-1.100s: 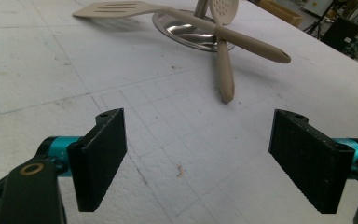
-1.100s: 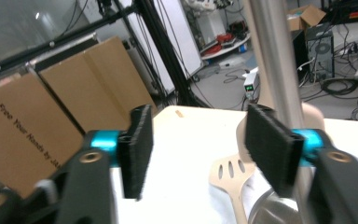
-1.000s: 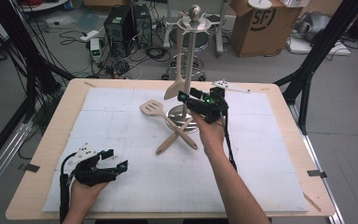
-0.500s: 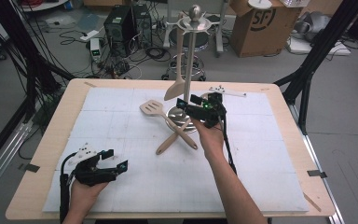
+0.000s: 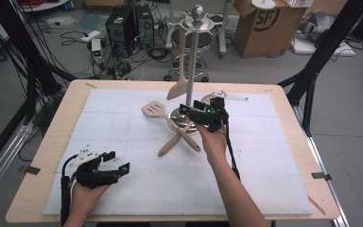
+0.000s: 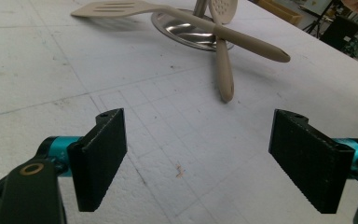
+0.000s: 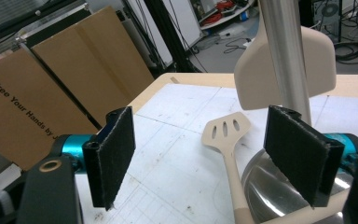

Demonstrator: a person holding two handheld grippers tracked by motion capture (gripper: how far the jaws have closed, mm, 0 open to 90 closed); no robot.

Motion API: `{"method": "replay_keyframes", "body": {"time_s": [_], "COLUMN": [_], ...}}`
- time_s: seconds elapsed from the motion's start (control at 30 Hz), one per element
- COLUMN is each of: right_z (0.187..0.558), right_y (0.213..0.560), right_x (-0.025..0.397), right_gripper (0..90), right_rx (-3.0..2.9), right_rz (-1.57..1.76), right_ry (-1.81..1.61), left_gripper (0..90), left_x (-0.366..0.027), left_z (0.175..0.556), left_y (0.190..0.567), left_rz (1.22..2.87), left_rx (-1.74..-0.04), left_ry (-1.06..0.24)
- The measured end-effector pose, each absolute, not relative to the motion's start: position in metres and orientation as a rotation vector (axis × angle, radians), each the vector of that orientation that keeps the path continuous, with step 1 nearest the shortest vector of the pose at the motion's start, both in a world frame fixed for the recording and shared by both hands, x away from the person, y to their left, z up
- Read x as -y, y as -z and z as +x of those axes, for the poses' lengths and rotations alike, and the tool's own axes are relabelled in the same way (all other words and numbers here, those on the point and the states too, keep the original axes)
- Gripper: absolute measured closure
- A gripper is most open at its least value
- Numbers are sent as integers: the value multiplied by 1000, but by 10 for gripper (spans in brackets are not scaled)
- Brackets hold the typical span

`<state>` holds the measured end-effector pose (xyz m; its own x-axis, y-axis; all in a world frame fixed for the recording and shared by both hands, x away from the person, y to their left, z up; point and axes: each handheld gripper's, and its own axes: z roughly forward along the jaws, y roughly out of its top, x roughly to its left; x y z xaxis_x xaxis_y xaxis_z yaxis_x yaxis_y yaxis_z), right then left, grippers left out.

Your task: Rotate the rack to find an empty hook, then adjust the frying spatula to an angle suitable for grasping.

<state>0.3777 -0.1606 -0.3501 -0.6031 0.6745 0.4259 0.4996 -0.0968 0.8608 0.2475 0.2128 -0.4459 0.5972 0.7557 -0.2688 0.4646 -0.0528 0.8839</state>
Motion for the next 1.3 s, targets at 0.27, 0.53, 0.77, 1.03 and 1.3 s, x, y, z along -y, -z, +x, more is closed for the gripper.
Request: {"method": "replay_keyframes", "body": {"time_s": [0.27, 0.53, 0.77, 1.03, 1.3], "right_z": [379, 381, 385, 390, 397], "right_y": [354, 358, 366, 377, 385], "right_x": [159, 157, 149, 141, 139], "right_gripper": [284, 314, 601, 799, 898], "right_rx": [-2018, -2031, -2102, -2155, -2166], "right_rz": [1346, 1358, 1372, 1413, 1458], "right_ry": [-1761, -1755, -1744, -1698, -1719], "left_gripper": [197, 197, 197, 197, 197], "left_x": [-213, -213, -212, -214, -215], "left_z": [248, 248, 248, 248, 247], "left_y": [446, 447, 446, 446, 445], "left_rz": [1699, 1699, 1695, 1693, 1685], "left_rx": [-1013, -1020, -1019, -1018, -1018], "left_ry": [-321, -320, -321, -322, -323]}}
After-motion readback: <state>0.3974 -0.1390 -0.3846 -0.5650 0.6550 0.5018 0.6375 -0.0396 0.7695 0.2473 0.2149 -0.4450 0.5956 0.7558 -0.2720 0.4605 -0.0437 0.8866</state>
